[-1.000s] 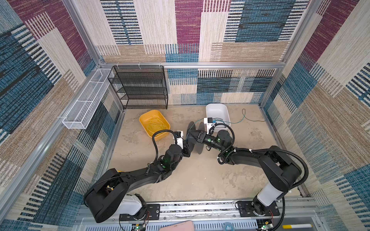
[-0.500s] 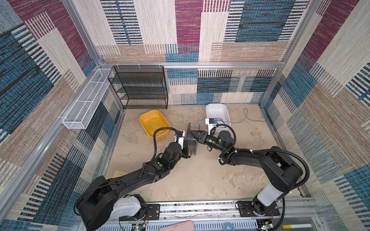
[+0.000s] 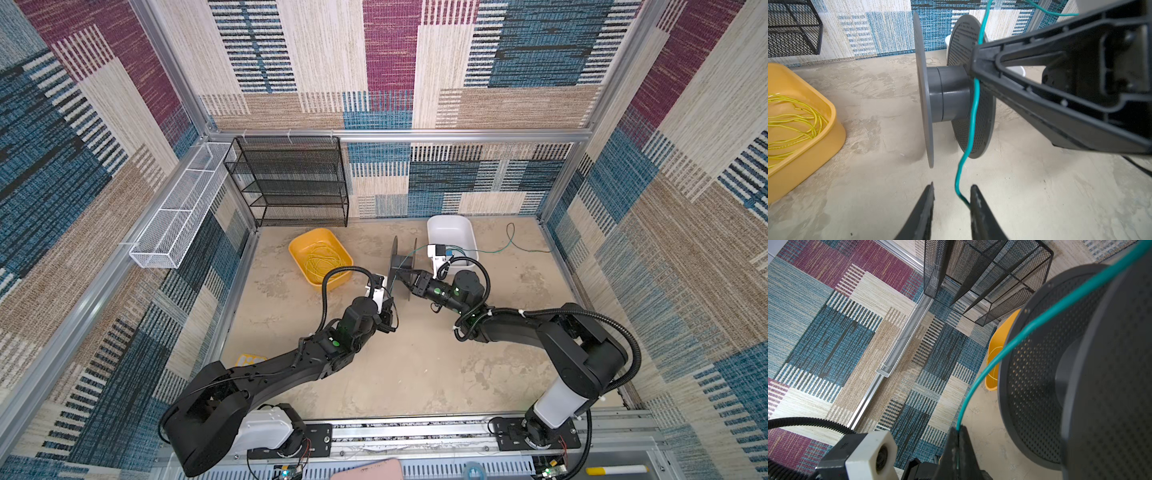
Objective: Wrap the cables
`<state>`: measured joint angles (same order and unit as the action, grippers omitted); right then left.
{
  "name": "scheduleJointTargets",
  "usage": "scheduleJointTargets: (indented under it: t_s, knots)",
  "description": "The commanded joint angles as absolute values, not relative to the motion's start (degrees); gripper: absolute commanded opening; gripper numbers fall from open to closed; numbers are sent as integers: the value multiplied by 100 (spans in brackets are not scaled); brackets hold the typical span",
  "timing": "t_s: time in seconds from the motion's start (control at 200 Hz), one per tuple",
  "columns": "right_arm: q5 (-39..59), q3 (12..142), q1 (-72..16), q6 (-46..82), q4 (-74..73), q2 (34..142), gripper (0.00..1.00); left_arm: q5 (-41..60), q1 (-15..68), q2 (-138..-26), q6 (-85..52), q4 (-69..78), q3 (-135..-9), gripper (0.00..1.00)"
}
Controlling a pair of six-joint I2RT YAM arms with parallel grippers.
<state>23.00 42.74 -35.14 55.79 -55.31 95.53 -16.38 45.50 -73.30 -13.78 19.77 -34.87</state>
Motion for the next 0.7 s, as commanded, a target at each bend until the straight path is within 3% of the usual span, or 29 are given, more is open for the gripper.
scheduleJointTargets:
  t_s: [0.0, 0.12, 0.295, 0.636, 0.696]
  knots:
    - [2264, 4275, -3423, 5403, -5559, 9391, 0, -1753, 4535, -7343, -1239, 2145, -3561, 34]
    - [2291, 4231, -3286, 5353, -5466, 9239, 0, -1785, 4491, -7358, -1257, 2171, -3643, 43]
    - [2038, 4112, -3073, 5190, -5107, 8830, 0, -1579, 3994, -7453, -1369, 2287, -4169, 66]
    - [1762, 3893, -2763, 4756, -4311, 7985, 0, -599, 3264, -9874, -679, 1222, -7472, 76]
    - [1742, 3797, -2709, 4733, -4212, 7821, 0, -784, 3254, -10418, -478, 882, -8119, 76]
